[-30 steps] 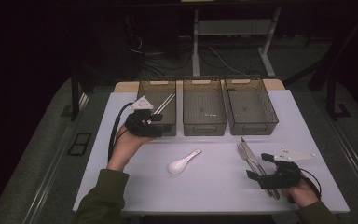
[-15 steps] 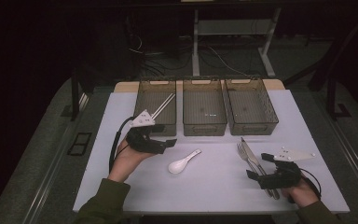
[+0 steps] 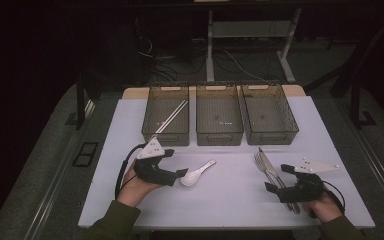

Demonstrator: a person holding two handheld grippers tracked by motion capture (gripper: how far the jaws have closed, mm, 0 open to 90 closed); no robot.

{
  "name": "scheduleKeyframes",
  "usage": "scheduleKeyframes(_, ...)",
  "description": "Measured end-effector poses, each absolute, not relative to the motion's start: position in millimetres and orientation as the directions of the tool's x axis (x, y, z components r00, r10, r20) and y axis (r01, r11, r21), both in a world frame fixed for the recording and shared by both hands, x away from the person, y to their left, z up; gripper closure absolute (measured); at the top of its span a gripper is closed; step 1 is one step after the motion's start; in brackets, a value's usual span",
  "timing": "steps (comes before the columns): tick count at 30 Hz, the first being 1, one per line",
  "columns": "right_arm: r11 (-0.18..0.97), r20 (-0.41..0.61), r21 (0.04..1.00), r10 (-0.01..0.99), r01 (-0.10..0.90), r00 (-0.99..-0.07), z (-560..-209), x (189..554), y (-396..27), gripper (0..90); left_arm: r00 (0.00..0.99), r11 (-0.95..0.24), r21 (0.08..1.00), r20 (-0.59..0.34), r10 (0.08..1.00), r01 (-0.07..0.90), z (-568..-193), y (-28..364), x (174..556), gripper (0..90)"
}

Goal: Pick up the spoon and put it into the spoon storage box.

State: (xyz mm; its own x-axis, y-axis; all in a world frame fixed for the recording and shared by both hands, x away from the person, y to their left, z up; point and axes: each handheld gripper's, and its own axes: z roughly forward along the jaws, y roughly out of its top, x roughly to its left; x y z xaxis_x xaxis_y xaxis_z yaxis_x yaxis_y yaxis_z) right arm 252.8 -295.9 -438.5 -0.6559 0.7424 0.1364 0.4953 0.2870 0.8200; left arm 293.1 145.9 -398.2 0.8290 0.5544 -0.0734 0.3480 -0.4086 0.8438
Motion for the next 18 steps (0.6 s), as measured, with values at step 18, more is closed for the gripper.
scheduleKeyframes(18,0.290,0.137,0.817,0.742,0.499,-0.656,-439,253,-295,8.3,0.840,-0.427,0.833,-0.079,0.536,0.351,-424,137,297,39.3)
